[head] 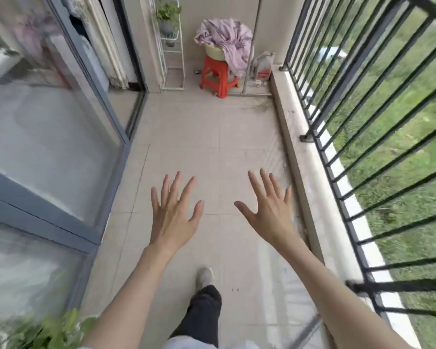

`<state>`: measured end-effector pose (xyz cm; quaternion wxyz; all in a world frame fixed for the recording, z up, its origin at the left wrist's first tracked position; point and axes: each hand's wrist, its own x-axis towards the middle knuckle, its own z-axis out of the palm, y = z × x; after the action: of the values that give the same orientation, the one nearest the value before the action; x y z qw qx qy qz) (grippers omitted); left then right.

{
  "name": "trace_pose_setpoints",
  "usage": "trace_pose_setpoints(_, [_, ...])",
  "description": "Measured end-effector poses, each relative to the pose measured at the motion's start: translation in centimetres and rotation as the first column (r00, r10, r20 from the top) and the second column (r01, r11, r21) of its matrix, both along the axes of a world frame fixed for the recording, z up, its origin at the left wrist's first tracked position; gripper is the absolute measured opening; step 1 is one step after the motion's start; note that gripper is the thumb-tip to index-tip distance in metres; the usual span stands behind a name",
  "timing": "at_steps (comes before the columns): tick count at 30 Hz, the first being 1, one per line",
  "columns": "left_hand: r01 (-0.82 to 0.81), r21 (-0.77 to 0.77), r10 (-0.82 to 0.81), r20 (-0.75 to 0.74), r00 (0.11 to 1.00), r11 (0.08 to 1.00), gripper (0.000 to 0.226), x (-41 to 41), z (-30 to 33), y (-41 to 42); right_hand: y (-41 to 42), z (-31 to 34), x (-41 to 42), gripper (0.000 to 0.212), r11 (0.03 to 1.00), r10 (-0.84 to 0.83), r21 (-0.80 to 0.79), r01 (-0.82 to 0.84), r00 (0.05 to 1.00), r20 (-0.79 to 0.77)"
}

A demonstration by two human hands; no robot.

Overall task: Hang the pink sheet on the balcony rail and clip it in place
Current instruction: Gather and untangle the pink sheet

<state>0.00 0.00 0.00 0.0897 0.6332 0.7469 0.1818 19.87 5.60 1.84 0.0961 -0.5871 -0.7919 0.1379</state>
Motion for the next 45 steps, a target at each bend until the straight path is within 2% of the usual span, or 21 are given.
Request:
trace_pose_setpoints(2, [-0.031, 0.017, 0.03, 0.044, 0.999, 0.999, 0.068, -1.7, 0.5, 4.3, 4.3, 0.1, -1.3, 0.073, 1.0, -0.016, 0.011, 0.016, 0.999, -0.037])
trace_pose_setpoints(7, [-0.025, 0.066, 0.023, 0.028, 0.999, 0.998, 0.068, -4.7, 2.0, 15.0, 14.1, 1.6, -4.6, 0.073, 0.999, -0.014, 0.045, 0.016, 0.999, -0.032])
trace_pose_setpoints(13, [0.032, -0.007, -0.032, -0.002, 0.999, 0.999, 0.068, -7.3, 0.3, 26.3, 25.4, 0.0, -7.0, 0.073, 0.999, -0.032, -0.013, 0.032, 0.999, 0.03])
trace_pose_setpoints(18, [0.037, -0.089, -0.038, -0.009, 0.999, 0.995, 0.071, -9.3, -1.3, 37.1, 36.7, -1.4, -8.8, 0.073, 0.998, -0.047, -0.038, 0.047, 0.999, 0.001])
trace_pose_setpoints(28, [0.008, -0.039, -0.009, -0.024, 1.0, 0.999, 0.07, -14.2, 0.9, 61.5, 62.0, 0.1, -14.9, 0.074, 1.0, 0.0, -0.029, -0.001, 0.999, -0.045])
trace_pose_setpoints(32, [0.011, -0.104, -0.014, -0.028, 0.999, 0.995, 0.073, -17.3, 0.3, 69.3, 70.3, 0.1, -18.0, 0.074, 0.999, 0.027, -0.044, -0.028, 0.999, -0.038])
trace_pose_setpoints(45, [0.128, -0.136, -0.131, -0.015, 0.991, 0.982, 0.08, -30.3, -0.3, 100.9, 99.4, -0.4, -30.3, 0.074, 0.994, -0.1, -0.056, 0.096, 0.991, -0.084])
